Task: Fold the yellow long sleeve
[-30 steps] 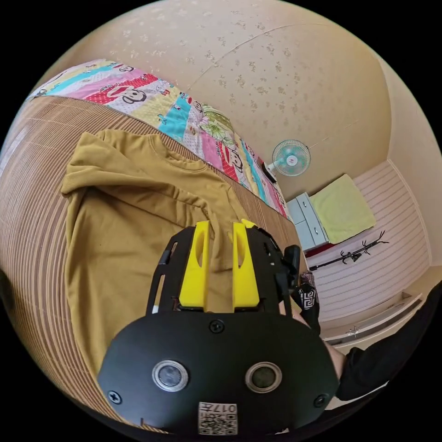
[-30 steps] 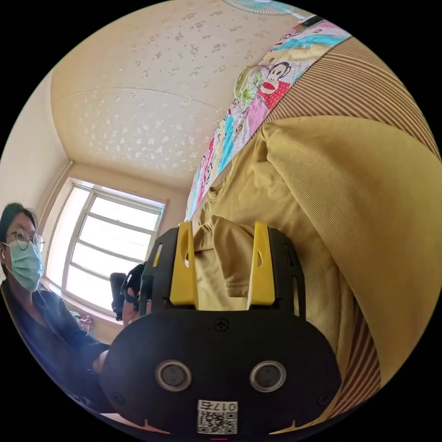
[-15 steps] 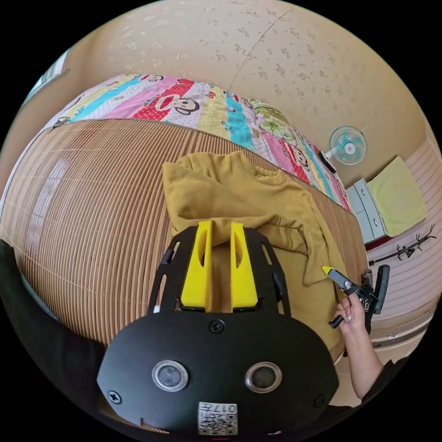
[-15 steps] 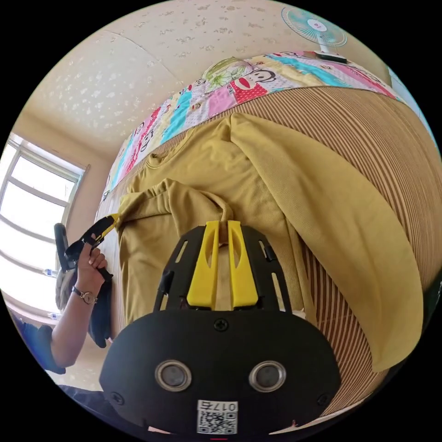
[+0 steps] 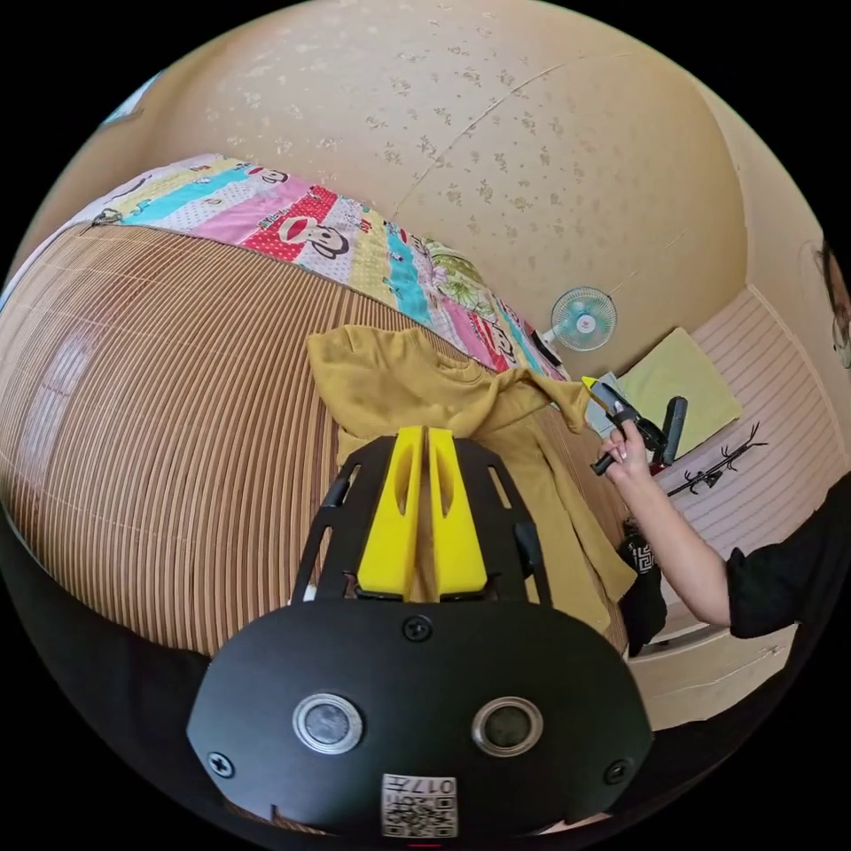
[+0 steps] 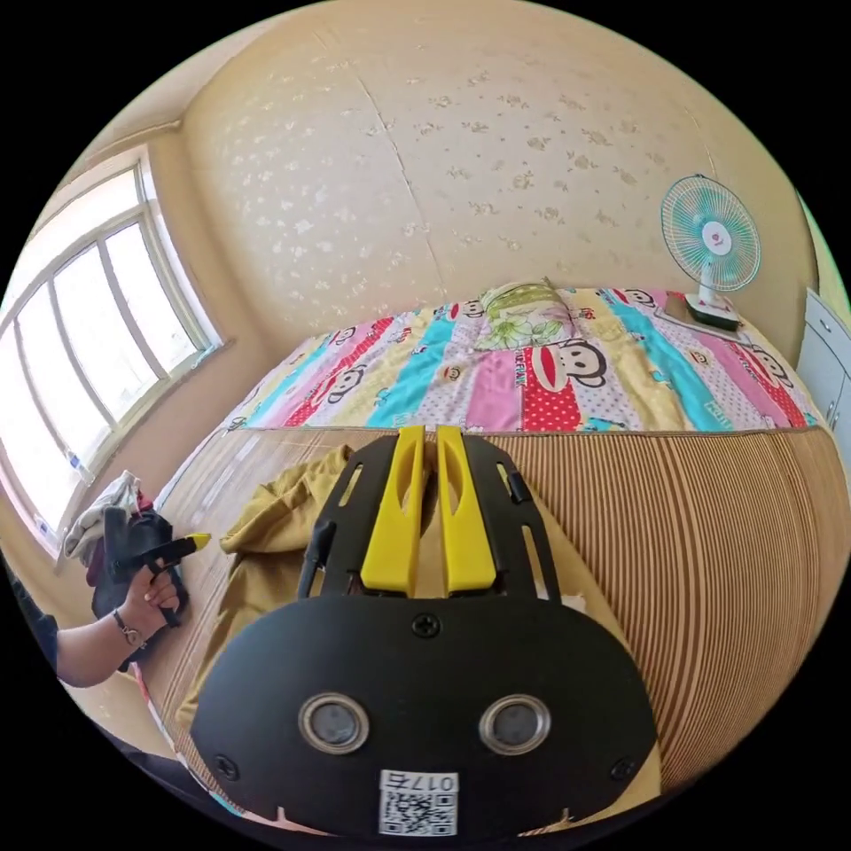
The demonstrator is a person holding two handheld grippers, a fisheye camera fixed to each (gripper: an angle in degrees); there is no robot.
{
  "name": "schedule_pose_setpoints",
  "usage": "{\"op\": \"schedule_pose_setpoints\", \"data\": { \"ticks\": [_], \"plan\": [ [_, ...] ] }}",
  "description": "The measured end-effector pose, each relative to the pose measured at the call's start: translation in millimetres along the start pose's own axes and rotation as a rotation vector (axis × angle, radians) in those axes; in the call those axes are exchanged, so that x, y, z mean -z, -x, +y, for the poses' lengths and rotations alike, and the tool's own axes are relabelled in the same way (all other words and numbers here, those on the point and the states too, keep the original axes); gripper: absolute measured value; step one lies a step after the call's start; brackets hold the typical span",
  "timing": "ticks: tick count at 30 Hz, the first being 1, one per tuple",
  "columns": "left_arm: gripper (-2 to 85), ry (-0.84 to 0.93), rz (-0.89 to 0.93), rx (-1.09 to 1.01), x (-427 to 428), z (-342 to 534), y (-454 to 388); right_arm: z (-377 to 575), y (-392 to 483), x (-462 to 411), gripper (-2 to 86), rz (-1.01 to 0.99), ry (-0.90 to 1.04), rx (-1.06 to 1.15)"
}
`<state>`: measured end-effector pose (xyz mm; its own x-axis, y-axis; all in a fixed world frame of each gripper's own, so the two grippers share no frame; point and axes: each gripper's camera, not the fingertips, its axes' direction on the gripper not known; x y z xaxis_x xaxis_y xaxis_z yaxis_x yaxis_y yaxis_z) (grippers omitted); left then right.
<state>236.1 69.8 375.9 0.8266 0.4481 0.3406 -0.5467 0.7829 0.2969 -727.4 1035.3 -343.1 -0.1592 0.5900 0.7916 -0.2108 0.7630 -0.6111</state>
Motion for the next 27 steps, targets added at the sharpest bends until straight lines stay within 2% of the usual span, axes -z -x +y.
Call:
{"op": "schedule_pose_setpoints", "data": {
  "ticks": [2, 5, 9, 14, 15, 18, 21, 24, 27],
  "plan": [
    [2.7, -0.011, 0.000, 0.054, 4, 0, 8, 17, -40, -42, 4.5, 0.055, 0.160, -0.204],
    [6.0, -0.027, -0.062, 0.098, 10, -13, 16, 41, -57, -38, 6.7, 0.041, 0.153, -0.342],
    [10.0, -0.011, -0.154, 0.113, -1, -55, 23, 49, -34, -39, 9.6, -0.016, 0.178, -0.327],
    [10.0, 0.175, -0.308, 0.211, -55, -92, 44, 66, 9, -114, 11.0, -0.013, 0.441, -0.327],
    [8.5, 0.135, -0.299, 0.185, -54, -95, 41, 68, 13, -120, 10.7, -0.006, 0.453, -0.329],
    [3.2, 0.105, -0.279, 0.167, -45, -106, 39, 52, 30, -119, 6.2, 0.079, 0.434, -0.279],
    [1.8, -0.017, -0.186, 0.157, -22, -110, 49, 18, 38, -87, 4.1, -0.020, 0.335, -0.193],
    [1.8, -0.001, -0.150, 0.168, -24, -112, 71, -3, 49, -50, 3.5, -0.168, 0.166, 0.026],
    [3.1, 0.028, -0.147, 0.173, -28, -106, 85, -3, 33, -64, 3.4, -0.172, 0.259, 0.078]
  ]
}}
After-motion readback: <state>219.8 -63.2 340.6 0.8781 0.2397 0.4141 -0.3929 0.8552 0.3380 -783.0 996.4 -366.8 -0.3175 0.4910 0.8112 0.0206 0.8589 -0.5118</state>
